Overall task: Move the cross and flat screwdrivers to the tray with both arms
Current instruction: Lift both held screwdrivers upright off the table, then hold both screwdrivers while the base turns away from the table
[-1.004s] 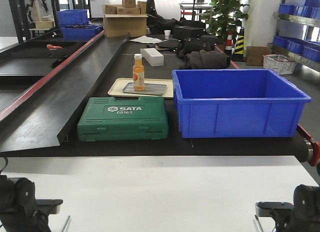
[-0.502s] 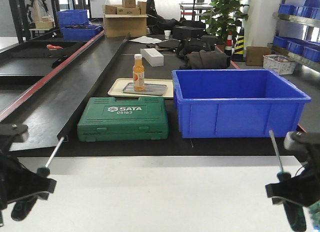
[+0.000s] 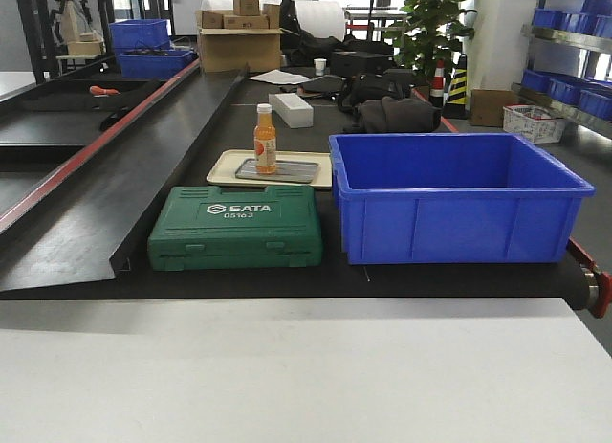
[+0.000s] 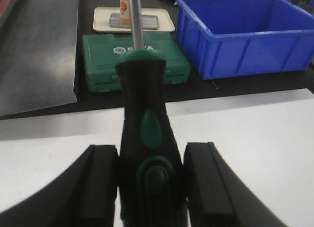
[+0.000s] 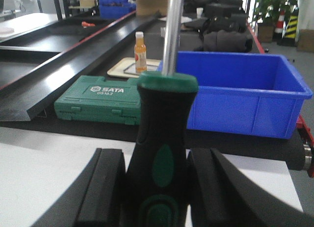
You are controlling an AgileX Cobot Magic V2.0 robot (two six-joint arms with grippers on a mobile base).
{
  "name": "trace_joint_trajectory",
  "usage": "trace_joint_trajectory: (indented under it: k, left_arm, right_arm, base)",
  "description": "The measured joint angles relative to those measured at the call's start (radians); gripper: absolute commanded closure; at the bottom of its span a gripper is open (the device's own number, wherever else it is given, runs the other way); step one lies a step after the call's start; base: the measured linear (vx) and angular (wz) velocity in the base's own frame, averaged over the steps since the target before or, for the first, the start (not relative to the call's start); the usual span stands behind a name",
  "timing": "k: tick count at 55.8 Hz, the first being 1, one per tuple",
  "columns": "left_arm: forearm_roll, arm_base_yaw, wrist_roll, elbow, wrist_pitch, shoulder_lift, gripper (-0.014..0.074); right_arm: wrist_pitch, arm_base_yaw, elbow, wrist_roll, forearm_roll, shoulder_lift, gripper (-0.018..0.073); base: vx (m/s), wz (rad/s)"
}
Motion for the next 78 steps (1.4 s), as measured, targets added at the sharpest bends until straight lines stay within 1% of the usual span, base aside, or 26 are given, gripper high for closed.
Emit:
trace_joint_trajectory:
  k: [24,78]
  left_arm:
    - [0.000,0.000,0.000,0.000,-0.015,-0.022,0.0602]
    - [0.000,0.000,0.000,0.000,-0.015,-0.021,0.0602]
  right_arm:
    - [0.023,0.000,0.003,0.026,0.009,-0.007,0.0567]
    - [0.023,0.000,0.003,0.029,0.010,-0.006,0.0567]
  base:
    - [0.00,0.00]
    - [-0.01,0.01]
